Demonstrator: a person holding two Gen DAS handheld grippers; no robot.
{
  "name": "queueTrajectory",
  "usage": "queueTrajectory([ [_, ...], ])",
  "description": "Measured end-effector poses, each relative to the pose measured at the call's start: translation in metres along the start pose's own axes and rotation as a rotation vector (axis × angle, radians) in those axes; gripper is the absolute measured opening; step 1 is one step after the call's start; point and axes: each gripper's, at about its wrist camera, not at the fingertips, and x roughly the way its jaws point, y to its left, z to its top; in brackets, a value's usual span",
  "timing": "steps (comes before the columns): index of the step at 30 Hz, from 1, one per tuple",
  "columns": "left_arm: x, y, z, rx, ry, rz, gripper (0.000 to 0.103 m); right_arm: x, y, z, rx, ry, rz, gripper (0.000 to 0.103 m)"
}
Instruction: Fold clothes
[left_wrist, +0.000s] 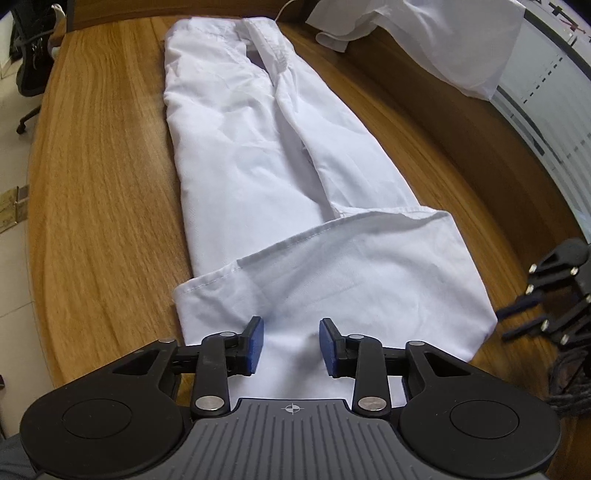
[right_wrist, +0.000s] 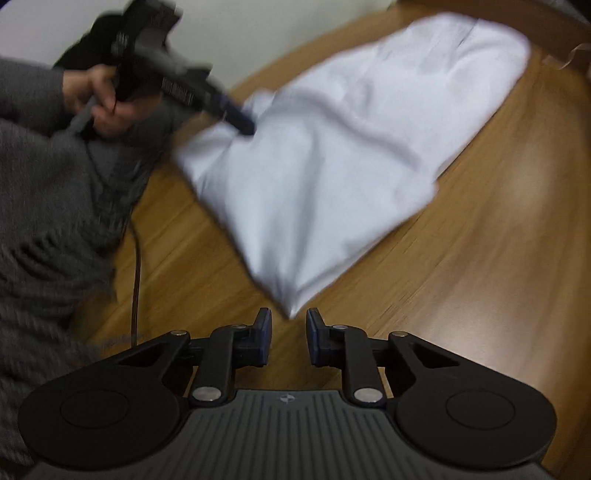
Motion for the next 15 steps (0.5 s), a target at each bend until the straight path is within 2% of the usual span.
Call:
queueTrajectory([
  [3,-0.013,-0.012,-0.002,0.105,-0.023,-0.003,0.040,-0.013,0.011,0.008,-0.009,-0.138,-0.059,0.024],
  [6,-0.021,-0.028,-0.005,0.215,-0.023,-0.016,0.042,-0.006,0.018,0.019,-0.025,-0.206,-0.088,0.024],
  [10,-0.014,-0.044,-0.018,0.331,0.039,0.025,0.044,0.027,0.021,0.023,-0.074,-0.130,-0.106,0.024],
  [13,0.000,-0.043,-0.022,0.345,0.131,0.075,0.044,0.049,0.019,0.016,-0.092,-0.067,-0.149,0.023],
  [15,0.002,-0.043,-0.021,0.374,0.140,0.112,0.047,0.048,0.018,0.017,-0.085,-0.065,-0.172,0.025],
])
